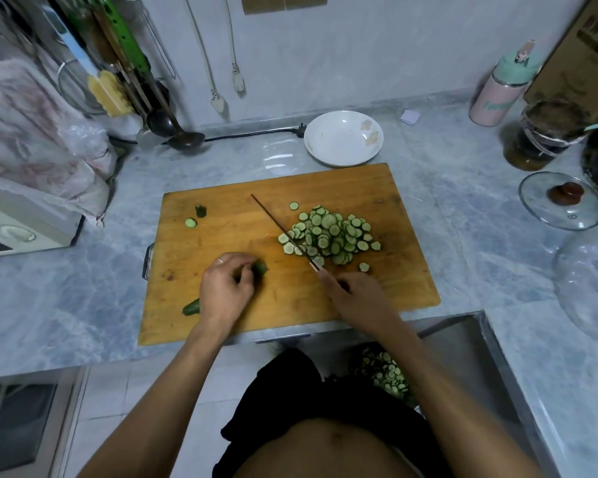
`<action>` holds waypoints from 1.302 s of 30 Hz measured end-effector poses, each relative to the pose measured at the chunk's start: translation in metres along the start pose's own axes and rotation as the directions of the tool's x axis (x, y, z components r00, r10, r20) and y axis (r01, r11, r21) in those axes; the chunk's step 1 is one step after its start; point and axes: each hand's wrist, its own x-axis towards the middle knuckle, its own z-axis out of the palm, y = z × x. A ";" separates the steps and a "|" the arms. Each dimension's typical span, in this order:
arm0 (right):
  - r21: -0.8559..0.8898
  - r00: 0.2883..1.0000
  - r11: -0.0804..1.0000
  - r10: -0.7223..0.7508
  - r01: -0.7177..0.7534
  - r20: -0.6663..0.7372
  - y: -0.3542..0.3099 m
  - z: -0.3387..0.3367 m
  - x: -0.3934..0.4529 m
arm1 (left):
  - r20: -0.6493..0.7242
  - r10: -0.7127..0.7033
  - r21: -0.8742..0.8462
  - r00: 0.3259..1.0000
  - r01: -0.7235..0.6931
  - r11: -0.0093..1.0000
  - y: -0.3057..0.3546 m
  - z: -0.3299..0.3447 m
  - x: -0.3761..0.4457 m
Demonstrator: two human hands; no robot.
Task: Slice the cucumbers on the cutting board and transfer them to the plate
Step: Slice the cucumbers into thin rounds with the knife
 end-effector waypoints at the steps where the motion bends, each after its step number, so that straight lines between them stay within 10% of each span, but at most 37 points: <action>1: 0.011 1.000 1.000 0.008 -0.008 0.010 -0.001 0.002 0.001 | 0.034 -0.020 0.044 0.999 0.019 0.999 -0.010 0.002 -0.003; 20: 0.293 0.877 0.842 0.362 -0.454 0.317 -0.047 0.031 0.016 | 0.134 0.102 0.122 0.986 -0.119 0.985 -0.046 0.003 -0.006; 27: 0.112 0.978 0.973 0.198 -0.203 0.061 -0.052 0.059 0.001 | 0.055 0.032 0.120 0.998 -0.038 0.992 -0.045 0.013 -0.012; 39: -0.078 0.980 0.995 0.072 -0.058 0.187 -0.071 0.053 -0.012 | 0.110 0.110 0.217 0.988 -0.132 0.967 -0.055 0.021 -0.010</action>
